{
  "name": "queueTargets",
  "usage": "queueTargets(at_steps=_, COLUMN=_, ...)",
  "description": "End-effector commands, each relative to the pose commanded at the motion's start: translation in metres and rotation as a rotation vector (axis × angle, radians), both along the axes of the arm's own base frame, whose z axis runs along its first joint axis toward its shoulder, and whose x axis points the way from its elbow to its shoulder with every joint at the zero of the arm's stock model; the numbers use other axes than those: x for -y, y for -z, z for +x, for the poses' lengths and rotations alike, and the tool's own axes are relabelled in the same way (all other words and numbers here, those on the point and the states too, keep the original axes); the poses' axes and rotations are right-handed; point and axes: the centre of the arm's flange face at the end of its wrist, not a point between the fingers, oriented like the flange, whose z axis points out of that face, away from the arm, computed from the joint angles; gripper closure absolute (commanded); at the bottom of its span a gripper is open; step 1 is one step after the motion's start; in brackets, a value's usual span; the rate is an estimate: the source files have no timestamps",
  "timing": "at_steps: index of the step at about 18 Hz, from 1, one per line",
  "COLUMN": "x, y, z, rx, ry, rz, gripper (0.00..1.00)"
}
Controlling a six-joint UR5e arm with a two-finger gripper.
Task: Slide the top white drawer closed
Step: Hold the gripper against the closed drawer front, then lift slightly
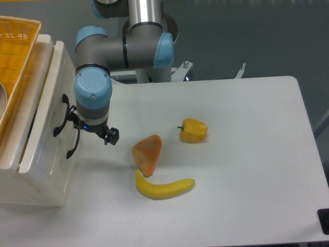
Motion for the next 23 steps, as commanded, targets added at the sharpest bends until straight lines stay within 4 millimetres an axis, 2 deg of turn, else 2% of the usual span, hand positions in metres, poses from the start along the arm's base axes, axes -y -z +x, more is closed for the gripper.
queueTargets(at_steps=12, x=-0.001, y=-0.001, z=0.003, rx=-0.001, ry=0.006, rz=0.001, gripper=0.0)
queueTargets(at_steps=15, x=-0.001, y=-0.005, z=-0.008, rx=-0.005, ry=-0.006, rz=0.009, gripper=0.0)
queueTargets(at_steps=19, x=0.004, y=-0.009, z=-0.043, rx=-0.034, ry=-0.045, rz=0.009, gripper=0.0)
queueTargets(at_steps=20, x=0.004, y=-0.01, z=-0.046, rx=-0.054, ry=-0.043, rz=0.001, gripper=0.0)
queueTargets(at_steps=23, x=0.007, y=-0.001, z=-0.056, rx=-0.065, ry=-0.039, rz=-0.02, gripper=0.0)
